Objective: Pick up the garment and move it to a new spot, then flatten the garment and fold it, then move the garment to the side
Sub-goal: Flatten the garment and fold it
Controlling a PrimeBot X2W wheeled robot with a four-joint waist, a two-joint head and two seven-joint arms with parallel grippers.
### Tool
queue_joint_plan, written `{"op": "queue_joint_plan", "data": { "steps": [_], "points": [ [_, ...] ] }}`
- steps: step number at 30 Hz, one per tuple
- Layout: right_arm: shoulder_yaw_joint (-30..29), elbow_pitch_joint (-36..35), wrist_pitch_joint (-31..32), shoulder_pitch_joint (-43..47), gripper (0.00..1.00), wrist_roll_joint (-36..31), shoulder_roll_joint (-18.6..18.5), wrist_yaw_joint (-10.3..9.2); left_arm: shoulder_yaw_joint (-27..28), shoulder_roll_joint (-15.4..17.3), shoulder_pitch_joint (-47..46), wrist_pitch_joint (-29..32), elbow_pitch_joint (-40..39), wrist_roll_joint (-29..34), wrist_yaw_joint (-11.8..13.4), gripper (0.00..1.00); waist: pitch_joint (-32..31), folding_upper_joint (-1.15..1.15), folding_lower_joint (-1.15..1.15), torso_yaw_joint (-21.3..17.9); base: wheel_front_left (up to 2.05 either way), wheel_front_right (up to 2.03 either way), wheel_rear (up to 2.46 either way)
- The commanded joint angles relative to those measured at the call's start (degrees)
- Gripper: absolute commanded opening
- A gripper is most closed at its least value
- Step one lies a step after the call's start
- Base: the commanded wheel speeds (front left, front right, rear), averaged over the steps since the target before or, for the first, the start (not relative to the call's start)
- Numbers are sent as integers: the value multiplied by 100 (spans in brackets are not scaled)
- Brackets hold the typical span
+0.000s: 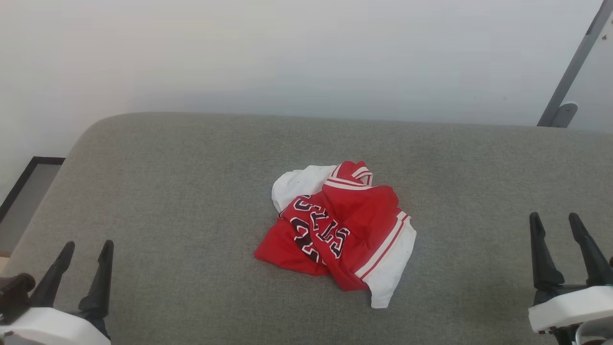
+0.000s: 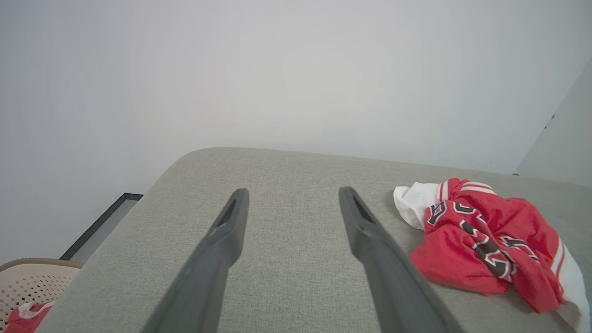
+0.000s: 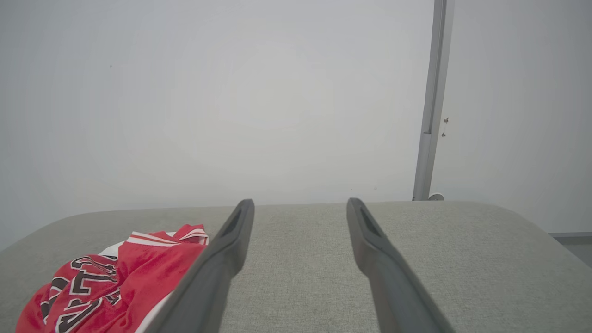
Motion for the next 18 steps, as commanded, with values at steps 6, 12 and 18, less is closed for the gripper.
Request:
{"op": "queue_joint_plan", "data": {
  "steps": [6, 12, 18],
  "points": [
    [253, 51, 135, 17, 100, 119, -46, -2, -91, -11, -168, 50, -79, 7, -5, 100, 59, 0, 0, 139, 0, 0, 0],
    [648, 98, 460, -83, 100, 267, -185, -2, -198, -56, -320, 133, -147, 20, -23, 100, 193, 0, 0, 409, 0, 0, 0],
    [1067, 272, 1178, -211, 100, 421, -461, -2, -383, -182, -559, 163, -114, 69, -58, 100, 445, 0, 0, 796, 0, 0, 0]
  ]
}}
